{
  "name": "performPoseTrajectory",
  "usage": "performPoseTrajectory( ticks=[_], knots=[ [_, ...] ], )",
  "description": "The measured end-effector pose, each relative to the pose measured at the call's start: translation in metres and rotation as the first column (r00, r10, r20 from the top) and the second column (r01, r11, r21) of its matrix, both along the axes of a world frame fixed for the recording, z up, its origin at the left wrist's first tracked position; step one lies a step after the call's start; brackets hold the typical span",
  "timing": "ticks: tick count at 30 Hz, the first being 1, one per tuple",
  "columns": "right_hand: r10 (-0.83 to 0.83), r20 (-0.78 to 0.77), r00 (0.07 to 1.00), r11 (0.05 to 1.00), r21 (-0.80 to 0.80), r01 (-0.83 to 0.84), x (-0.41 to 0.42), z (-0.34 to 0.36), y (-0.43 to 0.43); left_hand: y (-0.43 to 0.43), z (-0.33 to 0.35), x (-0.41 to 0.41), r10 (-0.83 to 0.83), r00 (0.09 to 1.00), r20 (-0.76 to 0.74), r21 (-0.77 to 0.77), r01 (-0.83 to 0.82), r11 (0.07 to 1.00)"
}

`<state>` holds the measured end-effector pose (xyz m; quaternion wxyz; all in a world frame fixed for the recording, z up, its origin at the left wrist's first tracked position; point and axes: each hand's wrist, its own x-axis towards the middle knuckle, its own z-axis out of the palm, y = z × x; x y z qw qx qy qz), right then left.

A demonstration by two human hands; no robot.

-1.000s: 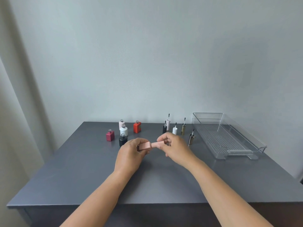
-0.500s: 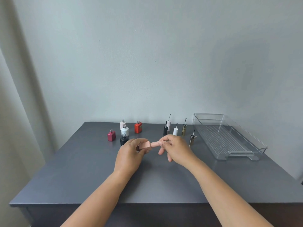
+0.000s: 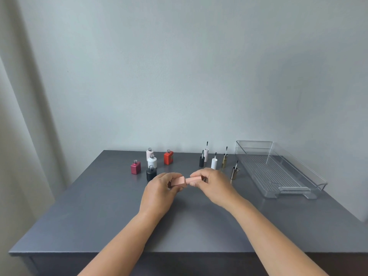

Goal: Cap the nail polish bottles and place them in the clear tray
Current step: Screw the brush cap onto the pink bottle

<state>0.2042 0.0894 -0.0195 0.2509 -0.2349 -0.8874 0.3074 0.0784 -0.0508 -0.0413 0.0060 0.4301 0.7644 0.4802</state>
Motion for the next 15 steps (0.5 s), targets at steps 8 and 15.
performPoseTrajectory(
  ticks=[8,15],
  knots=[
    [-0.046,0.123,0.991,0.996,0.076,0.037,0.0045,0.0005,-0.0024,0.0002,-0.0022,0.0019,-0.001,0.994,-0.11,-0.038,-0.003,0.999],
    [-0.062,0.157,0.986,0.998,0.003,0.063,0.0057,0.0014,-0.0004,0.0017,-0.003,0.0084,0.006,0.967,-0.255,-0.051,-0.02,0.999]
  ],
)
